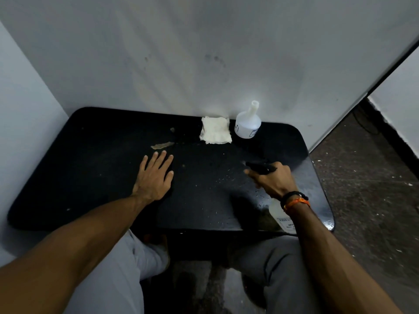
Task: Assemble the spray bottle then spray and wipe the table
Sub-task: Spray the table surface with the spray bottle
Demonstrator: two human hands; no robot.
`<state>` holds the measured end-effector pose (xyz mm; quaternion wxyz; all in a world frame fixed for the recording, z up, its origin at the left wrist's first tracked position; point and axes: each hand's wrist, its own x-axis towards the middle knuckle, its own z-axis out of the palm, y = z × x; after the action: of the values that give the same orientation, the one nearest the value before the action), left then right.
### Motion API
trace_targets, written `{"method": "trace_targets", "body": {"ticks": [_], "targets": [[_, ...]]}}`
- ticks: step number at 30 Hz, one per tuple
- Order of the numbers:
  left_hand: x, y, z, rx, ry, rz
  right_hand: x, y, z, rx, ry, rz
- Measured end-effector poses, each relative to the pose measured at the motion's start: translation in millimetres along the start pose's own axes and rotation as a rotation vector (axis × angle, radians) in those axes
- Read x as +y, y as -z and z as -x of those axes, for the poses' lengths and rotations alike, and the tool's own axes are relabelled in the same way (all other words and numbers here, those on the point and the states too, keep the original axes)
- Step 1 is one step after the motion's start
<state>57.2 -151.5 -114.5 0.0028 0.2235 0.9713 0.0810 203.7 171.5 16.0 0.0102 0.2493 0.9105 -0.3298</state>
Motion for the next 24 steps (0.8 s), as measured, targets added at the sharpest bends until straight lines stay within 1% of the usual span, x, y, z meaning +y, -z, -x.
{"method": "trace_targets", "body": {"ticks": [3,6,9,12,16,19,24], "targets": [[0.1,-0.3,0.4,-0.005,0.003,0.006,-11.6,-1.1,1.0,0.013,0.079,0.004],[1.2,1.2,-0.2,-0.015,0.008,0.003,-19.3,-3.8,2.0,-0.017,0.159,0.012],[1.3,2.3,0.2,-0.018,0.006,0.005,-21.1,-4.1,4.0,-0.098,0.192,0.049],[1.5,3.8,1.1,-0.016,0.004,0.003,-21.7,-3.5,9.4,-0.214,0.253,0.101],[3.0,6.2,2.1,-0.010,0.005,0.003,-14.6,-0.6,14.0,-0.301,0.251,0.244],[2.7,7.3,2.5,-0.012,0.008,0.007,-5.3,3.6,16.6,-0.327,0.209,0.363],[2.0,7.5,2.9,-0.005,0.004,0.018,12.2,13.2,22.2,-0.496,0.196,0.396]]}}
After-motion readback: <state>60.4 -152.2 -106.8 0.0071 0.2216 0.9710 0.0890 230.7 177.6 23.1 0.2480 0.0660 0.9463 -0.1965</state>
